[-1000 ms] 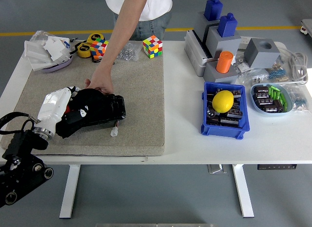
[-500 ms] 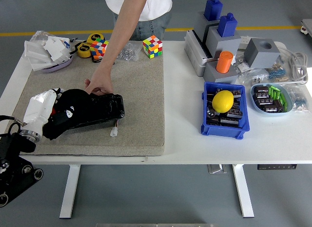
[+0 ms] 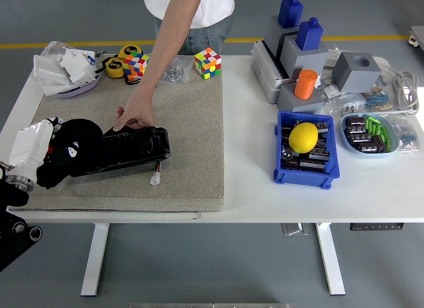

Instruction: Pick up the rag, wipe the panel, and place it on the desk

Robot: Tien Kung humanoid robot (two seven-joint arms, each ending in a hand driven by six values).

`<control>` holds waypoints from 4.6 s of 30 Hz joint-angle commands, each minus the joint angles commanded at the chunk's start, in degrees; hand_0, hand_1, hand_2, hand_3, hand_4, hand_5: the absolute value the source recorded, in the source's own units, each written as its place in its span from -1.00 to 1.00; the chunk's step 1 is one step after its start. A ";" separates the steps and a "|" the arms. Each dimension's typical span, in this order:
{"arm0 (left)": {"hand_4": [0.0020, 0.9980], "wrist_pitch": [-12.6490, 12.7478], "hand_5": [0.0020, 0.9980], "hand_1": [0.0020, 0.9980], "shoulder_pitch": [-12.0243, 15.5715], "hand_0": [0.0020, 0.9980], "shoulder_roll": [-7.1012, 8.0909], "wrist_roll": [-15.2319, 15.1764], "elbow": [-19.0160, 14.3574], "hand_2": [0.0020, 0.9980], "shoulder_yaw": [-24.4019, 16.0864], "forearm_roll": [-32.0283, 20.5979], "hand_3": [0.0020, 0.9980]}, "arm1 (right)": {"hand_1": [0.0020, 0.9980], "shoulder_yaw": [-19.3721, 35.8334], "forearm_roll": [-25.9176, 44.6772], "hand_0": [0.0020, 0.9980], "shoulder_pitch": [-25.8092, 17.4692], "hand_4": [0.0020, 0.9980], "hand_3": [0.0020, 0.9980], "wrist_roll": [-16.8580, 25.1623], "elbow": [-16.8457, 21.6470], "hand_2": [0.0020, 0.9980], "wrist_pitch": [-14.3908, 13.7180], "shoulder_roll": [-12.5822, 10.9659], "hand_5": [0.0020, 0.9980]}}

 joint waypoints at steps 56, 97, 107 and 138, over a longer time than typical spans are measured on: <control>0.01 0.00 -0.82 -0.88 -13.65 -0.63 -6.93 3.01 -3.79 -0.48 19.78 -1.29 0.15 | 0.27 -1.50 0.35 0.50 0.78 0.91 0.18 -0.07 -0.17 0.38 0.50 -0.63 0.14; 0.01 0.00 -0.82 -0.88 -7.35 -0.63 -2.40 2.61 -2.18 -0.48 13.31 0.05 0.15 | 0.27 -0.30 0.01 0.50 -0.01 0.91 0.18 0.08 -0.13 0.38 0.34 -0.19 0.14; 0.02 0.00 -0.82 -0.88 -5.79 -0.63 -1.35 2.73 -1.69 -0.48 9.16 1.10 0.15 | 0.27 -0.07 -0.09 0.50 0.02 0.91 0.18 0.04 -0.03 0.38 0.37 -0.28 0.14; 0.02 0.00 -0.82 -0.88 0.45 -0.63 1.35 1.82 1.79 -0.48 -5.26 3.00 0.16 | 0.27 0.86 -0.53 0.50 0.10 0.91 0.18 -0.09 -0.07 0.38 0.12 0.03 0.14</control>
